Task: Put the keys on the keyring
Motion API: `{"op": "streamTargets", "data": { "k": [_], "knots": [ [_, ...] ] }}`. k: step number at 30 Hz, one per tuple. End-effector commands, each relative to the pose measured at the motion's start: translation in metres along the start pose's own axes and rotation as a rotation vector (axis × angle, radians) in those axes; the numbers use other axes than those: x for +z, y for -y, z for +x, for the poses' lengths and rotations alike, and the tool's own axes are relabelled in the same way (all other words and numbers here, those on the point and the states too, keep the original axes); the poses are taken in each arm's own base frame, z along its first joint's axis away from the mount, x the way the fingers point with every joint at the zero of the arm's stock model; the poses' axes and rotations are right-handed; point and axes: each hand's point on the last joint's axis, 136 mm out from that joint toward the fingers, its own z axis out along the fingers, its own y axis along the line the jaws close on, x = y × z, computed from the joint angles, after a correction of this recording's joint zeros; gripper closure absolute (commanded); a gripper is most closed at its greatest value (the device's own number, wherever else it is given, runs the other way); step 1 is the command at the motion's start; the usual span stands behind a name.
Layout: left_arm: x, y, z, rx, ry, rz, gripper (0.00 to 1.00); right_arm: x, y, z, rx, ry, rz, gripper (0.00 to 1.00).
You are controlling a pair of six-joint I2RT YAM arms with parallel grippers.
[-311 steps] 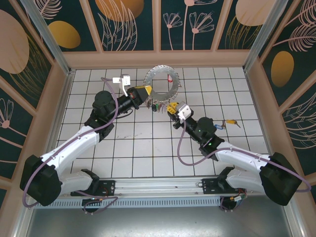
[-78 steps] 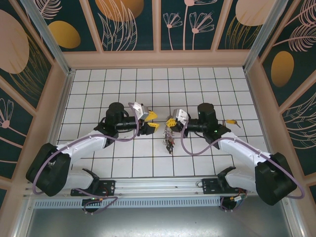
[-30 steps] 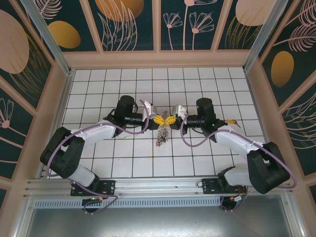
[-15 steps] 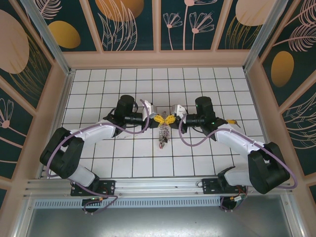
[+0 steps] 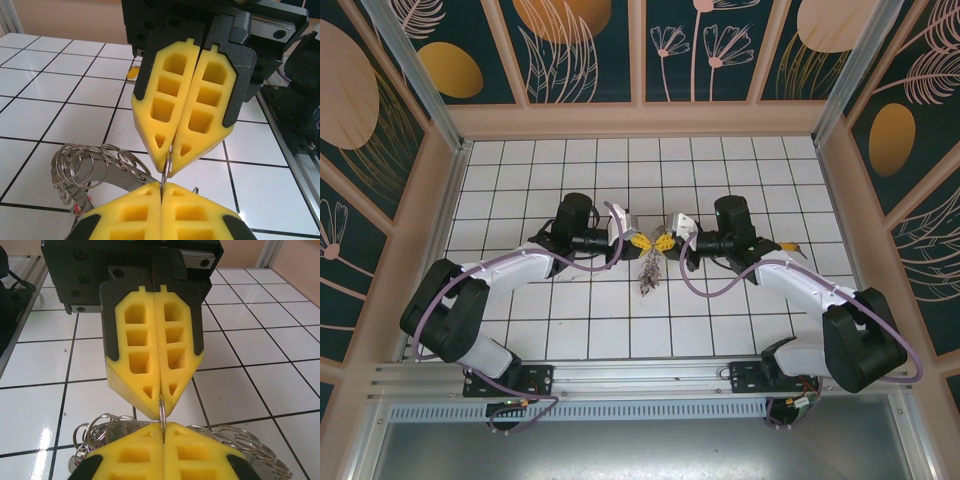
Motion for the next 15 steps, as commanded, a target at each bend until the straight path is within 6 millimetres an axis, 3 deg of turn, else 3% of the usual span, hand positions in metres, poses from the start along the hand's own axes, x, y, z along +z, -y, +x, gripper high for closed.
{"op": "streamTargets", "data": {
  "k": [1, 7, 15],
  "knots": [
    [-0.005, 0.004, -0.021, 0.059, 0.035, 0.019, 1.00, -0.001, 0.006, -0.013, -0.040, 0.031, 0.006, 1.00],
    [-0.003, 0.004, -0.019, 0.047, 0.030, 0.031, 0.95, -0.002, 0.003, -0.026, -0.029, 0.114, -0.018, 1.00],
    [-0.002, 0.002, -0.008, 0.035, -0.002, 0.030, 0.87, -0.001, 0.004, -0.026, 0.001, 0.169, -0.011, 1.00]
  ]
}}
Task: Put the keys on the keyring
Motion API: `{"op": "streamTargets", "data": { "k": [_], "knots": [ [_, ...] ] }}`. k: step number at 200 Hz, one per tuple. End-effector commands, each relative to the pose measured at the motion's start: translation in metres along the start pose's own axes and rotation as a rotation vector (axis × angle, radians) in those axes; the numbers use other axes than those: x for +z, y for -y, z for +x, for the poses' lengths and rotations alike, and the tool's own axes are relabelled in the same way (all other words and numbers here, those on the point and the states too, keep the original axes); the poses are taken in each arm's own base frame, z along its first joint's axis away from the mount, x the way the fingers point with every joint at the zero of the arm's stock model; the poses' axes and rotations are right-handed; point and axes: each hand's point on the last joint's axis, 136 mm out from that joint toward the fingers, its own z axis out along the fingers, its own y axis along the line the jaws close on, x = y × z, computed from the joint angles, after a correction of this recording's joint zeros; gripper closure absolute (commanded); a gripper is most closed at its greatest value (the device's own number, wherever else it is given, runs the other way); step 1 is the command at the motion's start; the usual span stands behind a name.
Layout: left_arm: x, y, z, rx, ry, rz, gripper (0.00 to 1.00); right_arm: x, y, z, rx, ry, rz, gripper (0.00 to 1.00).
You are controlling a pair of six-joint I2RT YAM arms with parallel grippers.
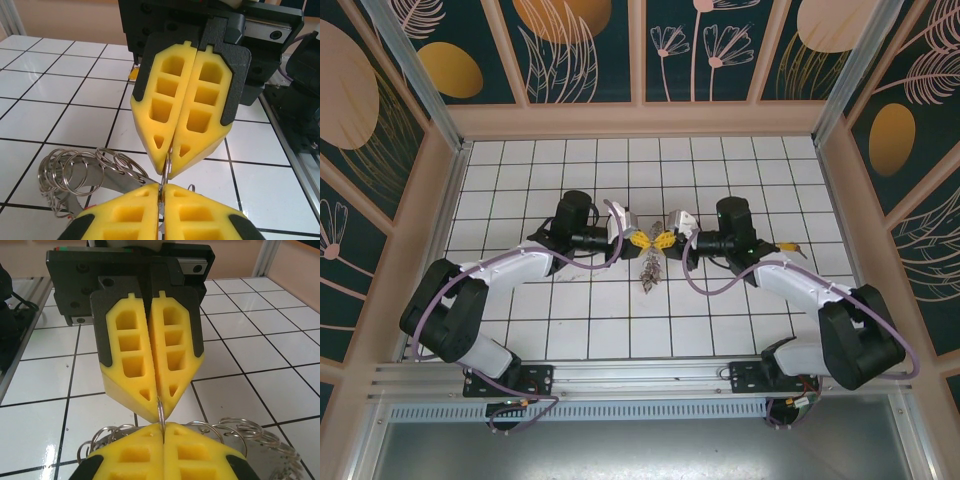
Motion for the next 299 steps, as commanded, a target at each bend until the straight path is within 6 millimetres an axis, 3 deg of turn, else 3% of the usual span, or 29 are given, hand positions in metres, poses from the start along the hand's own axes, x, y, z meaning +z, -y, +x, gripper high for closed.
{"op": "streamTargets", "data": {
  "k": [1, 51, 106, 156, 205, 245, 276, 299],
  "knots": [
    [0.000, 0.004, -0.004, 0.020, 0.002, 0.030, 0.86, -0.001, 0.000, -0.022, -0.047, 0.106, -0.021, 1.00],
    [0.001, 0.002, -0.006, 0.028, 0.016, 0.027, 0.80, -0.001, -0.001, -0.022, -0.026, 0.127, -0.037, 1.00],
    [-0.001, 0.000, -0.019, 0.034, 0.081, 0.005, 0.80, 0.000, -0.001, -0.020, -0.010, 0.122, -0.047, 1.00],
    [-0.001, 0.000, -0.014, 0.026, 0.064, 0.001, 0.91, -0.001, -0.002, -0.023, -0.012, 0.130, -0.047, 1.00],
    [-0.001, -0.001, -0.007, 0.032, 0.023, -0.013, 0.84, -0.002, -0.002, -0.026, -0.006, 0.143, -0.047, 1.00],
    [-0.002, -0.002, -0.010, 0.039, 0.025, -0.019, 0.89, -0.002, -0.001, -0.027, -0.003, 0.146, -0.048, 1.00],
    [-0.003, -0.002, -0.014, 0.046, 0.036, -0.020, 1.00, -0.002, 0.000, -0.027, 0.002, 0.142, -0.044, 1.00],
    [-0.005, -0.002, -0.019, 0.057, 0.053, -0.031, 1.00, -0.001, 0.000, -0.024, 0.011, 0.124, -0.044, 1.00]
  ]
}}
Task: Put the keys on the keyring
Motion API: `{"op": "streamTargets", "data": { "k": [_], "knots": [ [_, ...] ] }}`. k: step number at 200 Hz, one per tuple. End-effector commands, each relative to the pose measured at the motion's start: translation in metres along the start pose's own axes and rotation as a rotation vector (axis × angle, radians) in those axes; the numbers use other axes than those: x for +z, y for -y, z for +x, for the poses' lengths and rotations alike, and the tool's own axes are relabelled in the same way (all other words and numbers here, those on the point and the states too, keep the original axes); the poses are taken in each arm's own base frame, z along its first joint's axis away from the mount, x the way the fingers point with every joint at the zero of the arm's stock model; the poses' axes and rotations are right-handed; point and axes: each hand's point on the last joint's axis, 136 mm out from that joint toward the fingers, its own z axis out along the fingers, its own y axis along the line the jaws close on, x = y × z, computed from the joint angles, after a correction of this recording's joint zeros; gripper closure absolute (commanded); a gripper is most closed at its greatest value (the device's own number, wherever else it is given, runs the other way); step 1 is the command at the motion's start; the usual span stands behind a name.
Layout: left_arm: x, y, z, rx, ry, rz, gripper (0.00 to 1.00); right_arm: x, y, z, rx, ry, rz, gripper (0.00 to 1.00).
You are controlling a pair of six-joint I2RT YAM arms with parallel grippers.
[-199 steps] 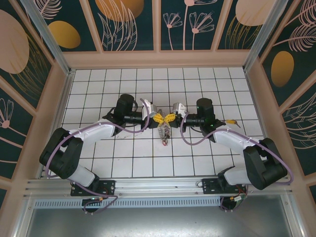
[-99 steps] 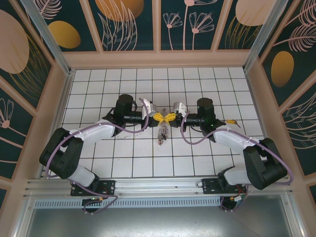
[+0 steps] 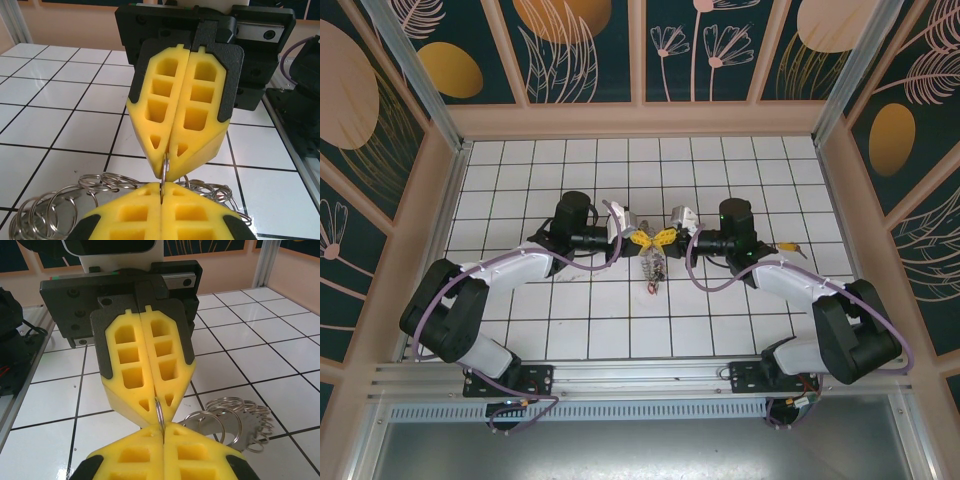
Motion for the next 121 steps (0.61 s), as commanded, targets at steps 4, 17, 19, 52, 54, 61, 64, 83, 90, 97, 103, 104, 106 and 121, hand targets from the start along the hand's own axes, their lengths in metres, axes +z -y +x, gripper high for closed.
{"op": "streamTargets", "data": {
  "k": [4, 17, 19, 52, 54, 61, 64, 83, 90, 97, 103, 104, 106, 121],
  "knots": [
    [-0.004, -0.001, -0.017, 0.041, 0.031, -0.018, 1.00, 0.000, -0.003, -0.017, -0.059, 0.047, -0.032, 1.00],
    [-0.005, -0.001, -0.020, 0.044, 0.044, -0.028, 1.00, -0.001, -0.002, -0.016, -0.056, 0.033, -0.022, 0.93],
    [-0.006, -0.002, -0.021, 0.045, 0.046, -0.032, 1.00, -0.001, -0.002, -0.016, -0.057, 0.033, -0.019, 0.91],
    [-0.009, -0.008, -0.025, 0.026, 0.058, -0.086, 1.00, -0.012, 0.001, -0.020, -0.038, 0.020, 0.063, 0.77],
    [-0.010, -0.008, -0.024, 0.024, 0.057, -0.088, 1.00, -0.012, 0.000, -0.022, -0.038, 0.023, 0.066, 0.77],
    [-0.011, -0.007, -0.024, 0.026, 0.060, -0.092, 1.00, -0.016, 0.000, -0.024, -0.035, 0.027, 0.080, 0.76],
    [-0.011, -0.007, -0.024, 0.023, 0.061, -0.096, 1.00, -0.019, 0.000, -0.027, -0.041, 0.035, 0.094, 0.76],
    [-0.014, -0.006, -0.024, 0.009, 0.067, -0.108, 1.00, -0.036, 0.005, -0.043, -0.013, 0.077, 0.213, 0.73],
    [-0.015, -0.005, -0.025, 0.001, 0.069, -0.111, 1.00, -0.043, 0.008, -0.048, 0.001, 0.090, 0.256, 0.72],
    [-0.016, -0.005, -0.024, -0.006, 0.068, -0.112, 1.00, -0.052, 0.015, -0.052, 0.036, 0.101, 0.328, 0.71],
    [-0.016, -0.003, -0.025, -0.007, 0.071, -0.111, 1.00, -0.061, 0.025, -0.053, 0.088, 0.110, 0.414, 0.70],
    [-0.017, -0.003, -0.025, -0.009, 0.071, -0.111, 1.00, -0.063, 0.028, -0.054, 0.097, 0.113, 0.431, 0.70],
    [-0.017, -0.003, -0.025, -0.010, 0.072, -0.113, 1.00, -0.069, 0.034, -0.054, 0.132, 0.117, 0.483, 0.70],
    [-0.019, -0.001, -0.026, -0.021, 0.082, -0.115, 1.00, -0.106, 0.069, -0.043, 0.342, 0.130, 0.750, 0.70]
  ]
}}
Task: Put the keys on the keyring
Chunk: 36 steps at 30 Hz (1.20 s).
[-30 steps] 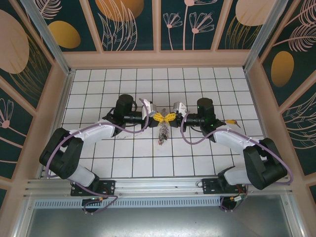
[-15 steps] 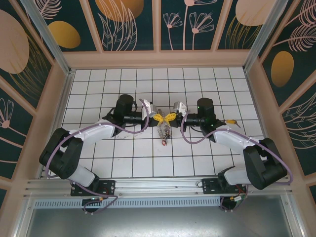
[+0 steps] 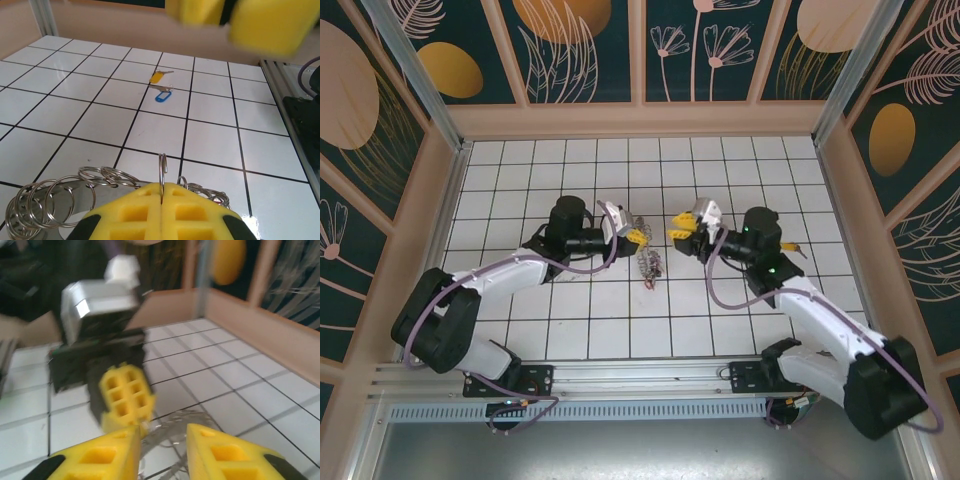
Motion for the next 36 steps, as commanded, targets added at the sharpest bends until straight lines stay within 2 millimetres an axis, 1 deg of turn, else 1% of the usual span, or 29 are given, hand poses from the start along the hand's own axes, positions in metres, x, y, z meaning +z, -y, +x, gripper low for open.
{"op": "streamTargets", "data": {
  "k": [1, 2, 3, 4, 5, 6, 7, 8, 12, 14, 15, 16, 18, 24, 28, 32, 36],
  "knots": [
    [-0.009, 0.004, -0.025, 0.033, 0.079, -0.010, 1.00, -0.034, 0.074, 0.011, 0.305, -0.022, 0.457, 0.70],
    [-0.009, 0.005, -0.025, 0.028, 0.082, -0.010, 1.00, -0.044, 0.087, 0.018, 0.369, -0.032, 0.531, 0.73],
    [-0.010, 0.006, -0.026, 0.020, 0.087, -0.011, 1.00, -0.060, 0.106, 0.033, 0.484, -0.053, 0.638, 0.76],
    [-0.011, 0.006, -0.028, 0.015, 0.092, -0.012, 1.00, -0.076, 0.121, 0.046, 0.576, -0.064, 0.727, 0.77],
    [-0.012, 0.007, -0.029, 0.012, 0.098, -0.012, 1.00, -0.092, 0.133, 0.061, 0.668, -0.075, 0.807, 0.78],
    [-0.013, 0.008, -0.030, 0.009, 0.104, -0.013, 1.00, -0.115, 0.146, 0.082, 0.778, -0.082, 0.902, 0.79],
    [-0.014, 0.009, -0.031, 0.008, 0.109, -0.012, 1.00, -0.129, 0.151, 0.094, 0.834, -0.083, 0.955, 0.78],
    [-0.015, 0.010, -0.033, 0.007, 0.111, -0.009, 1.00, -0.149, 0.158, 0.112, 0.915, -0.082, 1.032, 0.76],
    [-0.017, 0.011, -0.037, 0.005, 0.122, -0.012, 1.00, -0.198, 0.166, 0.159, 1.064, -0.098, 1.202, 0.75],
    [-0.018, 0.011, -0.040, 0.002, 0.134, -0.015, 1.00, -0.213, 0.168, 0.174, 1.088, -0.141, 1.270, 0.73],
    [-0.018, 0.011, -0.041, -0.001, 0.138, -0.016, 1.00, -0.218, 0.169, 0.177, 1.087, -0.157, 1.294, 0.72],
    [-0.019, 0.011, -0.043, -0.002, 0.146, -0.017, 1.00, -0.223, 0.170, 0.187, 1.095, -0.202, 1.318, 0.72],
    [-0.020, 0.011, -0.044, -0.002, 0.154, -0.026, 1.00, -0.227, 0.171, 0.198, 1.113, -0.259, 1.328, 0.72],
    [-0.022, 0.011, -0.051, -0.007, 0.174, -0.029, 1.00, -0.225, 0.172, 0.226, 1.154, -0.383, 1.298, 0.71],
    [-0.024, 0.012, -0.052, -0.003, 0.178, -0.032, 1.00, -0.211, 0.176, 0.236, 1.174, -0.426, 1.213, 0.71],
    [-0.026, 0.014, -0.053, -0.004, 0.185, -0.029, 1.00, -0.206, 0.178, 0.248, 1.192, -0.483, 1.182, 0.70],
    [-0.027, 0.014, -0.054, -0.004, 0.185, -0.030, 1.00, -0.194, 0.180, 0.252, 1.219, -0.482, 1.119, 0.70]
  ]
}}
